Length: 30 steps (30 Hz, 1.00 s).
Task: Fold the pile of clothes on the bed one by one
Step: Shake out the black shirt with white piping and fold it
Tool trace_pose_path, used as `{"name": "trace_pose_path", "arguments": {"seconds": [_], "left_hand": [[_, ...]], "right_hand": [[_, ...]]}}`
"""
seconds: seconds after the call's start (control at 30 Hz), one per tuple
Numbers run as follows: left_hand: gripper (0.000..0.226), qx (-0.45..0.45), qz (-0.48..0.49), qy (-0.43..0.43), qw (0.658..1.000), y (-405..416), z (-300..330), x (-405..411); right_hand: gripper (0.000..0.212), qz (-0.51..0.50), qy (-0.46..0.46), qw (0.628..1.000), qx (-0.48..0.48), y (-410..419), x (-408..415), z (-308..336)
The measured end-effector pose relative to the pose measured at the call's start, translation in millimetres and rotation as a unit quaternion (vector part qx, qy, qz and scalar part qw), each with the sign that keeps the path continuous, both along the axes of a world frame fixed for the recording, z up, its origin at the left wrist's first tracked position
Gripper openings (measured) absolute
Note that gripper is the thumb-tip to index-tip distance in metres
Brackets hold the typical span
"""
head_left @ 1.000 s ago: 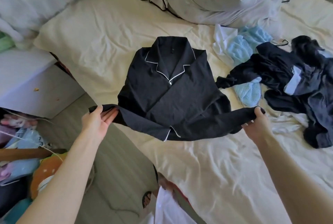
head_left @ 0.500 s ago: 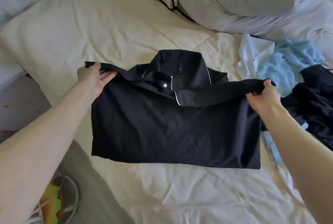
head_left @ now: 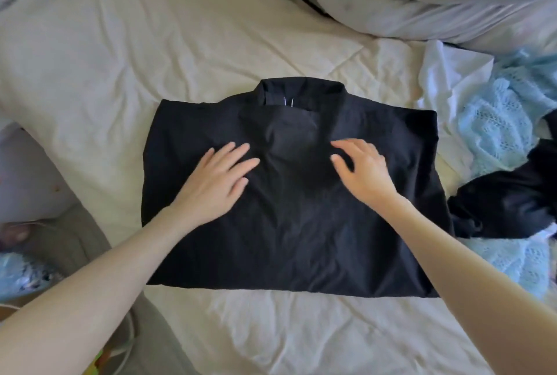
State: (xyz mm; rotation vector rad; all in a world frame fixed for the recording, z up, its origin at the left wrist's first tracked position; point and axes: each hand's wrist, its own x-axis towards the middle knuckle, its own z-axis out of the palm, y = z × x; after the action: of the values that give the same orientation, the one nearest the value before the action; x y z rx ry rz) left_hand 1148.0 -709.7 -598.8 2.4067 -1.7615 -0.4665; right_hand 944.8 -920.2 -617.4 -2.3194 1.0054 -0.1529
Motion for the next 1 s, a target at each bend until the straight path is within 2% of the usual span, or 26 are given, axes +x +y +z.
{"name": "trace_pose_path", "arguments": {"seconds": [0.07,0.17,0.27,0.37,0.43,0.57,0.63,0.73,0.8,0.83,0.87,0.93,1.0], "left_hand": [[0.051,0.097,-0.029,-0.040,0.994,-17,-13,-1],[0.055,0.177,0.080,-0.041,0.980,-43,-21,19],[0.053,0.158,0.115,-0.051,0.979,-44,-16,24],[0.051,0.057,0.136,-0.042,0.988,-9,-2,3],[0.050,0.028,0.170,-0.035,0.984,31,4,-14],[0.053,0.121,0.266,0.001,0.956,117,5,-37],[0.058,0.171,0.295,0.026,0.940,150,1,-39],[0.059,0.171,0.356,0.107,0.913,177,-7,-31],[0.056,0.121,0.444,0.199,0.865,184,-11,-27],[0.054,0.092,0.498,0.258,0.823,185,-10,-27],[0.052,0.063,0.548,0.333,0.765,184,-8,-28],[0.049,0.016,0.606,0.494,0.624,182,-6,-32],[0.046,-0.012,0.633,0.593,0.497,182,-10,-36]], "right_hand": [[0.047,0.088,0.121,0.988,-0.032,-12,13,-8],[0.054,0.069,0.219,0.973,-0.021,-33,25,-9],[0.056,0.028,0.208,0.978,-0.022,-23,17,-3],[0.054,0.054,0.130,0.986,-0.084,32,-4,6],[0.051,0.078,0.092,0.987,-0.105,82,-20,10],[0.049,0.158,0.098,0.977,-0.104,172,-46,3],[0.048,0.207,0.120,0.966,-0.097,192,-51,-3],[0.050,0.175,0.171,0.965,-0.094,181,-54,-12],[0.050,0.109,0.198,0.969,-0.095,164,-56,-16],[0.050,0.083,0.209,0.970,-0.089,157,-57,-15],[0.051,0.066,0.213,0.971,-0.087,153,-56,-13],[0.051,0.061,0.198,0.973,-0.098,158,-52,-4],[0.052,0.081,0.172,0.976,-0.110,180,-45,7]]}}
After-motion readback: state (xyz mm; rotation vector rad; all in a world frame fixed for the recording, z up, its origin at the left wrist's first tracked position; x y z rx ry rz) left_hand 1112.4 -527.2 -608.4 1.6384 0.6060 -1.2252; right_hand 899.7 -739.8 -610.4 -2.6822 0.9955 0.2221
